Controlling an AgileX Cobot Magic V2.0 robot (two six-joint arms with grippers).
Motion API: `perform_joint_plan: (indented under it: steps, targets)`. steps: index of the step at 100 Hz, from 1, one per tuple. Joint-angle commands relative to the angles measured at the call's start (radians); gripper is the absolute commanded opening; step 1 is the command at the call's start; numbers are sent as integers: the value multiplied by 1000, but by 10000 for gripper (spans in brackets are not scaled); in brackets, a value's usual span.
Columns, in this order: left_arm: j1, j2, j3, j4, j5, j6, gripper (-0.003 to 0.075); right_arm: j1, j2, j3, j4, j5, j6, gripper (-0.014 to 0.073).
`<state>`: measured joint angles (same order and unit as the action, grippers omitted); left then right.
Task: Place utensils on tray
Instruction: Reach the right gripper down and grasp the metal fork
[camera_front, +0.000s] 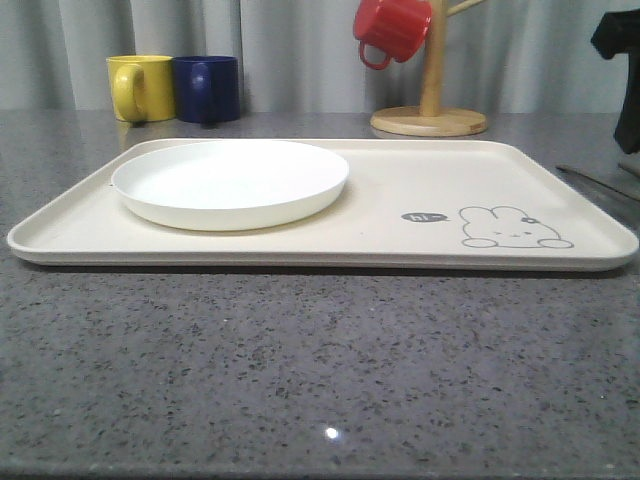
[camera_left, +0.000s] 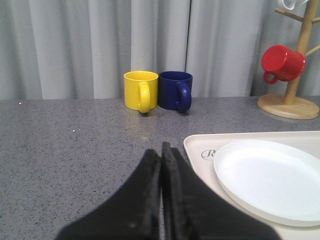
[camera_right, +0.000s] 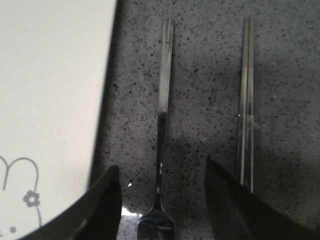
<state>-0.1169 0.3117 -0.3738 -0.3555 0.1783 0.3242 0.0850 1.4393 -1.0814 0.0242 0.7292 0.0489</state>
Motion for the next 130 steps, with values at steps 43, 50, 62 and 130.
perform_joint_plan:
  steps: [43,50,62,130]
  targets:
    - [1,6,-26,-5,-85,0,-18,1,93,-36,7,-66,-16,393]
    - [1,6,-26,-5,-85,0,-18,1,104,-36,9,-66,-16,391]
    - [1,6,-26,-5,-85,0,-18,1,111,-36,21,-58,-16,310]
    - [1,6,-26,-5,-85,0,-18,21,-28,-137,72,67,73,-25]
